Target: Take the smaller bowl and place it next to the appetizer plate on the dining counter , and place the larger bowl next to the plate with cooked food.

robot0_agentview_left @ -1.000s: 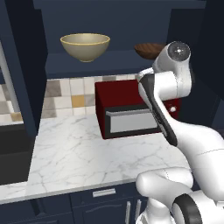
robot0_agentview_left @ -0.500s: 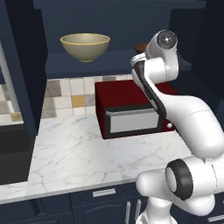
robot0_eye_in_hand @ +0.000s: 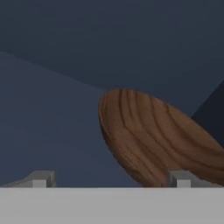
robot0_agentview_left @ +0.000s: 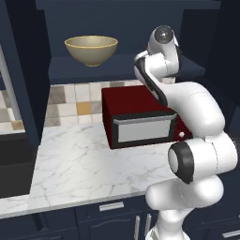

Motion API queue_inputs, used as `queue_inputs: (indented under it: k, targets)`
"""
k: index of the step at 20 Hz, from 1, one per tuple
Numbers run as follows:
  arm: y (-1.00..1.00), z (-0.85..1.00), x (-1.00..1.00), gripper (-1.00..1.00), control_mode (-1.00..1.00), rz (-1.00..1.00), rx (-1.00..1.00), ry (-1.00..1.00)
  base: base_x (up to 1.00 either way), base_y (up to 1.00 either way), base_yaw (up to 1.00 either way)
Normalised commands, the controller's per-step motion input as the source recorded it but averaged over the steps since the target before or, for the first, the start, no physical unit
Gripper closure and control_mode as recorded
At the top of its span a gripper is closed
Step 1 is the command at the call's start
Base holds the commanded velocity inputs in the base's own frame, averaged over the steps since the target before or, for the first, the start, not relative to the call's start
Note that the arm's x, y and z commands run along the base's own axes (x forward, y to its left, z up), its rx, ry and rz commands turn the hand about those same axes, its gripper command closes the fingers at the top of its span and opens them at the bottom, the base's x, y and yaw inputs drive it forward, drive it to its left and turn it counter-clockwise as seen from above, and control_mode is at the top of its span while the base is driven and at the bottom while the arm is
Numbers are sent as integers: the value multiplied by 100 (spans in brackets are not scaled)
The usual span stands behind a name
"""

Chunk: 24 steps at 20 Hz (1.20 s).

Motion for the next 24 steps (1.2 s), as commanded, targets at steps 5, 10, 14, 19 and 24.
queue_inputs:
  k: [5, 10, 14, 19, 24]
  targets:
    - [-10, -5, 59, -100, -100, 0, -8, 6, 0, 0, 0]
    - [-12, -5, 28, -100, -100, 0, -4, 8, 0, 0, 0]
    - [-9, -12, 10, 100, -100, 0, -2, 13, 0, 0, 0]
    - [-7, -13, 8, 100, -100, 0, -1, 6, 0, 0, 0]
    - [-3, -15, -4, 100, -100, 0, 0, 0, 0, 0, 0]
